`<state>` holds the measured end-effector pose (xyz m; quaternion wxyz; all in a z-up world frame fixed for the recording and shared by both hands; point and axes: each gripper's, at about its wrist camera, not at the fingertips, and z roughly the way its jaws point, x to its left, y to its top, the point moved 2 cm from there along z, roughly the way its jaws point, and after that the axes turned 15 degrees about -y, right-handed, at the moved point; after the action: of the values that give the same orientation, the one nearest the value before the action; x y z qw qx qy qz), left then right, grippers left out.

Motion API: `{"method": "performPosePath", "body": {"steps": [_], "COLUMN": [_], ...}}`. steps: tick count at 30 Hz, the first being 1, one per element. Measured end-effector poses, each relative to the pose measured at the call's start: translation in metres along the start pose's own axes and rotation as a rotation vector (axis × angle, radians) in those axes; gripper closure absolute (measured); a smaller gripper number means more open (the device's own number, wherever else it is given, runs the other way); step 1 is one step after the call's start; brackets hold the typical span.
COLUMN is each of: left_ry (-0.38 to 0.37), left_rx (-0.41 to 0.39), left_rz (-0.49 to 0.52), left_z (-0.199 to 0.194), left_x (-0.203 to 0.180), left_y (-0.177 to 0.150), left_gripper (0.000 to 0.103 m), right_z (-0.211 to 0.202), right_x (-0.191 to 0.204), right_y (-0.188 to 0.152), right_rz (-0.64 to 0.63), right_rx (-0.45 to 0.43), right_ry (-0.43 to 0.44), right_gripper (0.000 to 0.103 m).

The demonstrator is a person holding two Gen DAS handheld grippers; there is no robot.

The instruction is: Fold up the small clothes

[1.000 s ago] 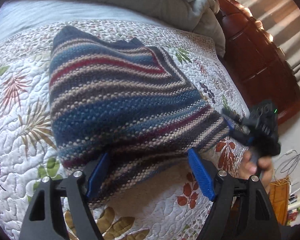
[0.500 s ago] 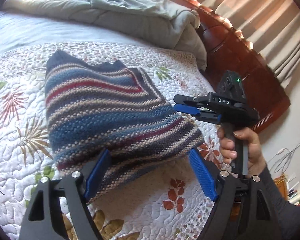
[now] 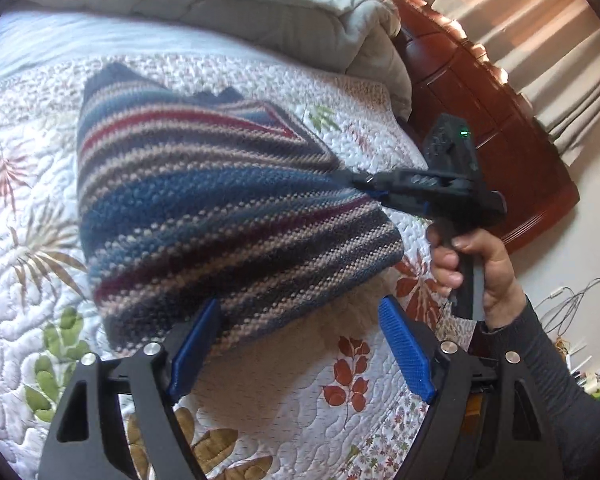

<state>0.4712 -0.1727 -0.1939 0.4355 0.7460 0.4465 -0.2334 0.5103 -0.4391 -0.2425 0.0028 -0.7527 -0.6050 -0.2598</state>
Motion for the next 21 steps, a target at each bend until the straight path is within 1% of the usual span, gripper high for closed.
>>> {"method": "performPosePath", "body": {"steps": [2,3,4,5,6,7,8,10,11,15,17,19,21], "left_ry": [0.003,0.009,0.017,0.026,0.032,0.032,0.033,0.051,0.062,0.141,0.173,0.188,0.187], "left_rx": [0.013,0.017,0.02,0.019,0.017,0.014,0.008,0.002,0.002,0.012,0.019,0.023,0.023], "left_rz": [-0.003,0.0,0.005,0.009,0.01,0.009,0.008,0.014,0.021,0.059,0.081,0.091,0.088], "left_z": [0.005,0.007,0.008,0.009,0.01,0.011,0.011,0.012,0.012,0.019,0.023,0.025,0.024], "left_x": [0.002,0.003,0.004,0.005,0.006,0.007,0.007,0.006,0.005,-0.001,-0.004,-0.006,-0.006], "left_y": [-0.004,-0.006,-0.007,-0.008,-0.009,-0.01,-0.01,-0.011,-0.012,-0.016,-0.018,-0.02,-0.02], "left_gripper": [0.021,0.021,0.021,0.021,0.021,0.021,0.021,0.021,0.021,0.021,0.021,0.021,0.021], "right_z": [-0.001,-0.003,-0.009,-0.013,-0.018,-0.022,-0.023,-0.015,-0.01,0.021,0.031,0.043,0.05], "right_x": [-0.001,0.001,0.003,0.006,0.007,0.009,0.012,0.019,0.021,0.031,0.033,0.037,0.043], "right_y": [-0.001,-0.001,0.004,0.009,0.017,0.026,0.035,0.055,0.063,0.097,0.105,0.109,0.108], "right_rz": [-0.004,-0.008,-0.011,-0.015,-0.018,-0.013,-0.003,0.005,0.007,0.031,0.035,0.013,-0.028], "right_rx": [-0.003,0.001,-0.003,-0.013,-0.043,-0.067,-0.076,-0.057,-0.052,-0.013,0.009,0.052,0.08], "right_ry": [0.019,0.036,0.058,0.053,0.041,0.031,0.033,0.056,0.056,0.051,0.038,0.033,0.013], "right_gripper": [0.088,0.082,0.078,0.067,0.053,0.05,0.049,0.048,0.045,0.042,0.042,0.046,0.077]}}
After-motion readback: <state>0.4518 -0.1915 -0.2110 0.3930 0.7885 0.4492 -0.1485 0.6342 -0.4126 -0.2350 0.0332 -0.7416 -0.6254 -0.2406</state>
